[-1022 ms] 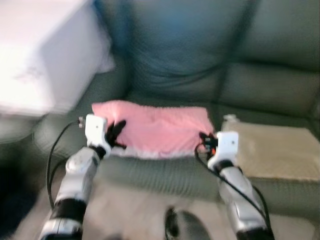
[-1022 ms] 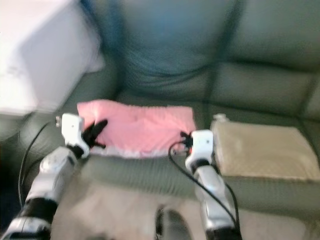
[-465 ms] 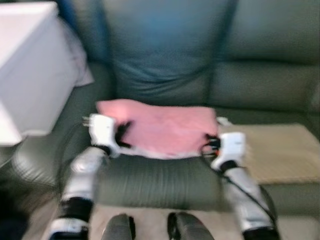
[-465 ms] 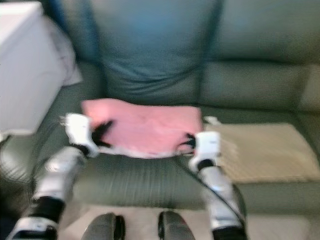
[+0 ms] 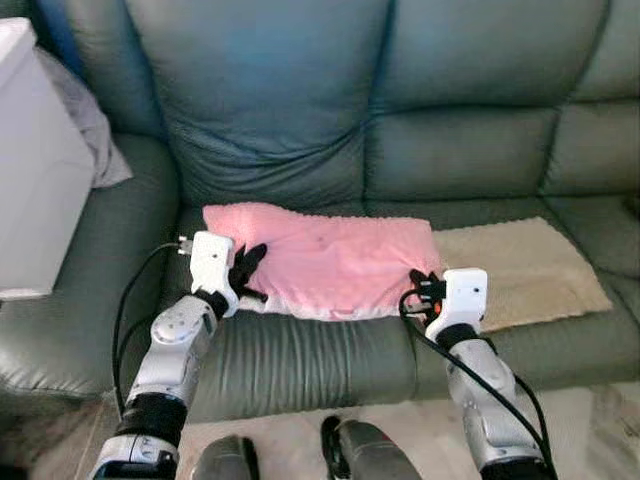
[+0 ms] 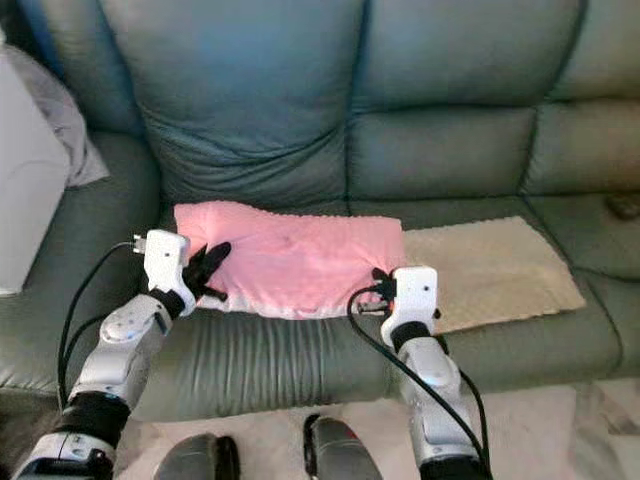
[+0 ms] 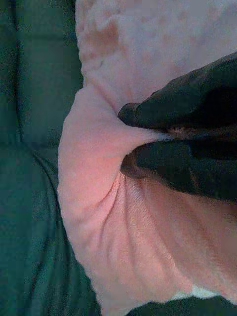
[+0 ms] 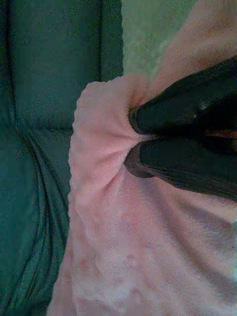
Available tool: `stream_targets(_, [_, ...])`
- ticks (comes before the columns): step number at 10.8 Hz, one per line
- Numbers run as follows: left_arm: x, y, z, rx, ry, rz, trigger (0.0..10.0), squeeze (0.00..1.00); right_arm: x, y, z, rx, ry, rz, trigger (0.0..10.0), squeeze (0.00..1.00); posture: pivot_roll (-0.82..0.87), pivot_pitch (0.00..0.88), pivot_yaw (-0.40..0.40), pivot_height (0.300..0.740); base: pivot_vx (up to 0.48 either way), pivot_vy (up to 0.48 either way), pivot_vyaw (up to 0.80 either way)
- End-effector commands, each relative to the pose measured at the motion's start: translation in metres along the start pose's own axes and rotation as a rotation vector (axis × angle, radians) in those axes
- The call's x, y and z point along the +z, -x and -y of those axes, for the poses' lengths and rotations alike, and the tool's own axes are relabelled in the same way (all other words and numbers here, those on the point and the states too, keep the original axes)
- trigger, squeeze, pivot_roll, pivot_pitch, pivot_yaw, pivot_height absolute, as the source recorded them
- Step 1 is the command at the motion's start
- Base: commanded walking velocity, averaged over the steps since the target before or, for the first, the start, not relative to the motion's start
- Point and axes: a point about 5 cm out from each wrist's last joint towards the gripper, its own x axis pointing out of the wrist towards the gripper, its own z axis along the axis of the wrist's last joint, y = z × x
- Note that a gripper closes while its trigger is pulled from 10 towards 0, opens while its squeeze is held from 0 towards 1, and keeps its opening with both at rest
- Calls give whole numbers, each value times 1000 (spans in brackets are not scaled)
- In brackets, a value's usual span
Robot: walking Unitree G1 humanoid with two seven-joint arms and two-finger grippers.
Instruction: Move the pillow to the sofa
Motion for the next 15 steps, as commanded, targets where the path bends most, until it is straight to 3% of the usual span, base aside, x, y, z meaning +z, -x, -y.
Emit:
stream_targets(1, [2, -1, -1, -2, -22, 6, 10000, 0, 1, 1, -1, 8, 2, 3, 10000, 0, -108, 136, -24, 717, 0, 0, 0])
stream_targets(3, [-4, 1, -5, 33, -55, -13, 10000, 0, 1, 2, -2, 8, -4, 6, 10000, 0, -107, 141, -21, 684, 0, 0, 0])
stream_targets(5, [-8, 3, -10, 53, -55, -25, 10000, 0, 1, 2, -1, 8, -4, 6, 10000, 0, -103, 149, -25, 680, 0, 0, 0])
stream_targets(8, [-15, 10, -26, 98, -85, -65, 10000, 0, 2, 0, -5, 25, 1, 4, 10000, 0, -95, 178, -29, 655, 0, 0, 0])
stream_targets(10, [-20, 12, -26, 102, -89, -74, 10000, 0, 2, -4, -8, 29, -4, 9, 10000, 0, -89, 174, -25, 610, 0, 0, 0])
stream_targets(15, [-16, 7, -22, 118, -82, -29, 10000, 0, -2, -2, -1, 8, -2, -8, 10000, 0, -96, 176, -33, 605, 0, 0, 0])
